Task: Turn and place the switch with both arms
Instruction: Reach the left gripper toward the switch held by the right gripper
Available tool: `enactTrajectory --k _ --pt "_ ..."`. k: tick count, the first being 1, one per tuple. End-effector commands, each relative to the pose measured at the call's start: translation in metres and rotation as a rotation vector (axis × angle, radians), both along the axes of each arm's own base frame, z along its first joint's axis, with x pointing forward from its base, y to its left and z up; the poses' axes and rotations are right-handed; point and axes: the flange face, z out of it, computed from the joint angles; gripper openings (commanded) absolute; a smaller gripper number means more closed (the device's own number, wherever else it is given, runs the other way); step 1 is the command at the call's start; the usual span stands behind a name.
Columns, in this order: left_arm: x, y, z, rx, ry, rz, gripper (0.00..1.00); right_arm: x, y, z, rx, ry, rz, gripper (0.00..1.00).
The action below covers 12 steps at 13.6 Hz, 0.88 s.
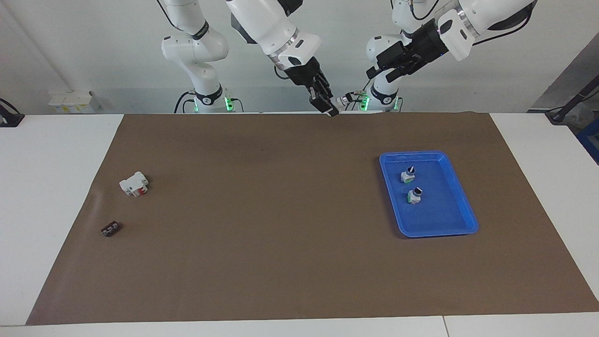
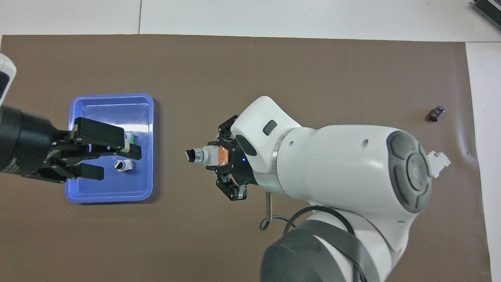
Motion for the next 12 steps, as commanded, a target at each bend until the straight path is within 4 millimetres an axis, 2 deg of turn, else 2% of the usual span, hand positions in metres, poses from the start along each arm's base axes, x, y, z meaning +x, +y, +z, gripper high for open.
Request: enactTrajectory --k 1,3,5,6,7,8,9,12 --pt "-0.013 -0.009 -0.007 -0.03 0.019 0.112 1.0 -0.002 0.0 0.001 0.019 0.011 -0.023 0.0" --pt "-0.01 -0.008 -0.012 -0.081 0.023 0.193 1.0 -0.002 0.0 0.001 0.019 0.012 -0.024 0.0" --pt "-0.014 -0.009 -0.018 -0.113 0.037 0.23 0.89 -0.002 0.0 0.001 0.019 0.012 -0.024 0.0" --pt "-0.018 -0.009 -0.023 -0.125 0.046 0.234 0.78 -0.002 0.0 0.001 0.019 0.013 -0.025 0.0" --pt "-0.022 -0.01 -0.026 -0.138 0.045 0.248 0.54 -0.002 0.0 0.002 0.021 0.012 -0.027 0.0" --pt "-0.025 -0.015 -0.032 -0.137 0.037 0.257 0.35 -0.004 0.001 0.003 0.022 0.011 -0.025 0.0" --pt "-0.027 -0.016 -0.037 -0.135 0.027 0.277 0.34 -0.01 0.009 0.003 0.025 0.015 -0.016 0.0" --pt "-0.03 -0.021 -0.039 -0.14 -0.001 0.3 0.34 -0.007 0.011 0.007 0.056 -0.007 -0.061 0.0"
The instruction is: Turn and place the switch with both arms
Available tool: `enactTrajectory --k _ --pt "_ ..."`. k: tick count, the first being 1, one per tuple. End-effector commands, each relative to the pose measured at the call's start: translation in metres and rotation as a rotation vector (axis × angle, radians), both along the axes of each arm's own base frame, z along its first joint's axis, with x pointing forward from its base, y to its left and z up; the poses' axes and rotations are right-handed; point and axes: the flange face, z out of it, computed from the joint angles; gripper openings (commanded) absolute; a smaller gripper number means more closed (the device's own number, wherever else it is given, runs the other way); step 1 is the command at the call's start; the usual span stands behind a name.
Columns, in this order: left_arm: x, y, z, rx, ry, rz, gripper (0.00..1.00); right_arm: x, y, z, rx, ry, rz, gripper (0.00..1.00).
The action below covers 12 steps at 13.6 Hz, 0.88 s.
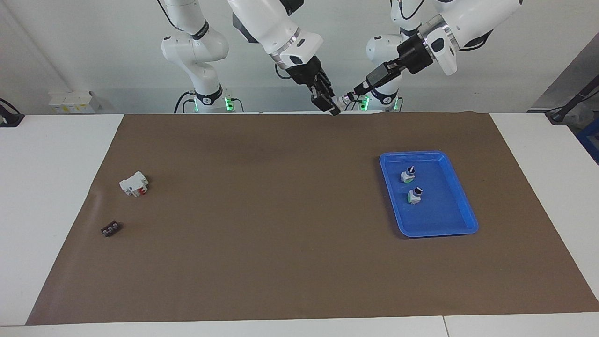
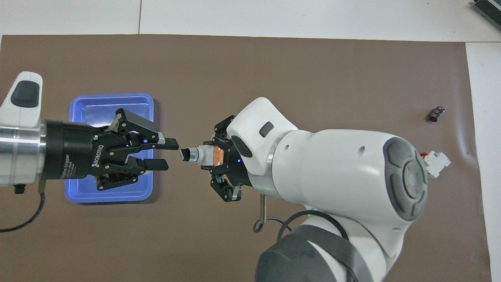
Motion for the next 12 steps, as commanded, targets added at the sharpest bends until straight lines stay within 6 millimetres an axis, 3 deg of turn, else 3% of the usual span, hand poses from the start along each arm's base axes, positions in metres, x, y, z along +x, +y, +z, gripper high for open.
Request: enactTrajectory --k 1,12 --pt "-0.0116 -0.0027 -0.0044 -0.016 -0.015 0.046 0.34 -0.0006 0.0013 0.0021 0.034 -0.003 -0.036 0.0" --pt "-0.0056 0.0048 -0.0027 -0.014 -0.075 0.048 0.3 -0.001 0.0012 0.0014 0.033 -0.003 -0.038 0.0"
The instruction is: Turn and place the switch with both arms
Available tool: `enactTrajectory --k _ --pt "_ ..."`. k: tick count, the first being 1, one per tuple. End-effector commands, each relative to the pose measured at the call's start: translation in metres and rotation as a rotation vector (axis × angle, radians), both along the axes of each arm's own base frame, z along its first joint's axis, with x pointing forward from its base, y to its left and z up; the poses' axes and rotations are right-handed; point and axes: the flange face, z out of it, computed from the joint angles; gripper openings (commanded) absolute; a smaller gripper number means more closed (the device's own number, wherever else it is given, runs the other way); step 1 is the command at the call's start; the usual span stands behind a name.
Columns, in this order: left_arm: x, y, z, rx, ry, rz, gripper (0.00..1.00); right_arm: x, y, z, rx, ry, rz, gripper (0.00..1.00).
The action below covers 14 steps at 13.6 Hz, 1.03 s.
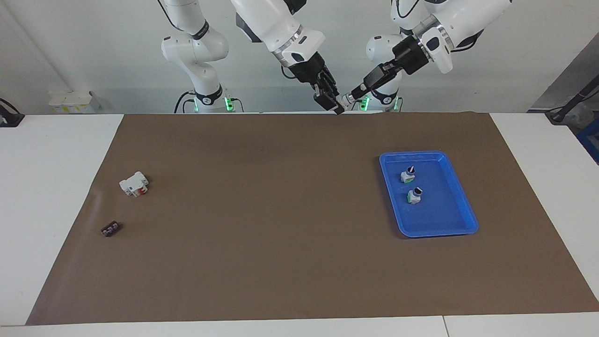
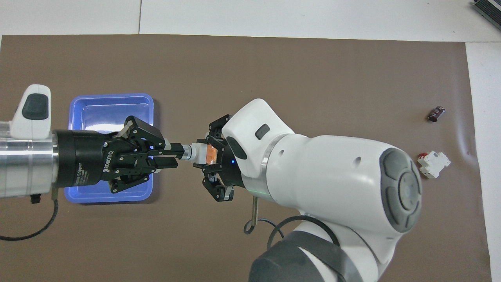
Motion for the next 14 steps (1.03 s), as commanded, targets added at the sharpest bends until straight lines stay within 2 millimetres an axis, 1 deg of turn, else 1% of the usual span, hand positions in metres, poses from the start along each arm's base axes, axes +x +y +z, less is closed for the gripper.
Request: enactTrajectory --k 1,5,13,14 --pt "-0.0025 0.0014 -0.0013 -0.011 -0.05 0.035 0.3 -0.002 0.0001 0.0006 0.022 0.008 -0.023 0.0" --pt "-0.0008 -0.0002 -0.0028 -0.012 -0.057 0.044 0.3 -0.002 0.0001 0.0006 0.023 0.009 -0.023 0.0" --pt "-0.008 -0.0054 -0.0032 -0.011 0.004 0.031 0.28 -0.0024 0.0 0.0014 0.023 0.007 -0.022 0.0" --pt "-0.0073 -0.0049 -0.0025 -0.013 0.015 0.041 0.18 -0.0023 0.0 0.0016 0.023 0.005 -0.023 0.0"
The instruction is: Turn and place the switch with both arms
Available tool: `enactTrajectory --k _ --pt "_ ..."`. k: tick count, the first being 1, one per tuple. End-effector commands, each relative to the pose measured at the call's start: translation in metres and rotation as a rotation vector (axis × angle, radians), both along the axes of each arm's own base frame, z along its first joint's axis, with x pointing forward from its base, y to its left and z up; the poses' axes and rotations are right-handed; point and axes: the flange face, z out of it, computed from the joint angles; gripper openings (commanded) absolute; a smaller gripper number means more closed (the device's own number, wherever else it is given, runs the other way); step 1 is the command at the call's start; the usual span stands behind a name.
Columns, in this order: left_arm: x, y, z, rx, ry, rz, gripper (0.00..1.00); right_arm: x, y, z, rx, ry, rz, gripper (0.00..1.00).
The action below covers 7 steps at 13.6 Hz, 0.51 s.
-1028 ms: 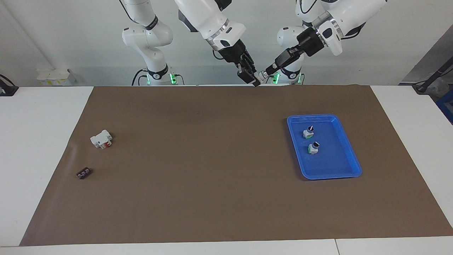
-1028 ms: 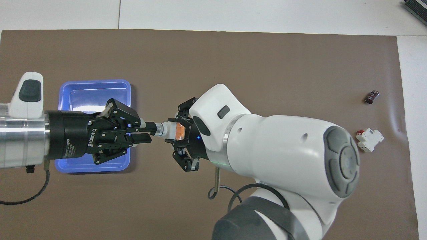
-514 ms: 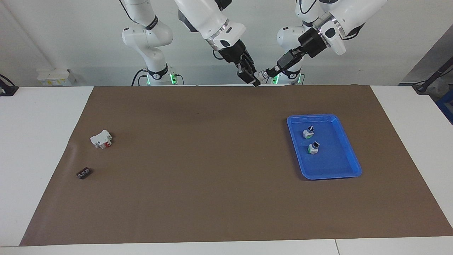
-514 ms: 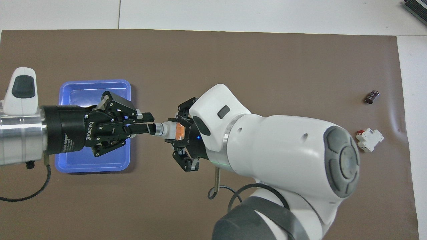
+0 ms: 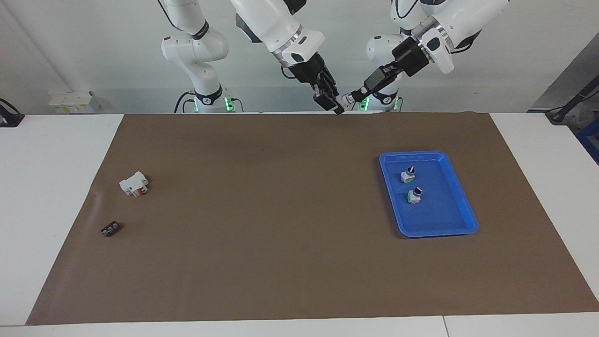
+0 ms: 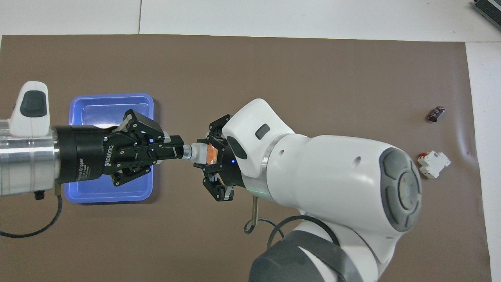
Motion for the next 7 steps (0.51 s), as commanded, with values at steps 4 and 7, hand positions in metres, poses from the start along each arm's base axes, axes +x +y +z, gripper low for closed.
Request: enactTrajectory --k 4,7 --pt "-0.0102 -0.0024 -0.0001 -0.015 0.044 0.016 0.0 -0.0025 0.0003 0.0025 0.025 0.005 -0.023 0.0" --pt "-0.0092 -0.0004 0.0045 -0.025 0.099 0.078 0.0 -0.0025 0.0003 0.0025 0.025 0.005 -0.023 0.0"
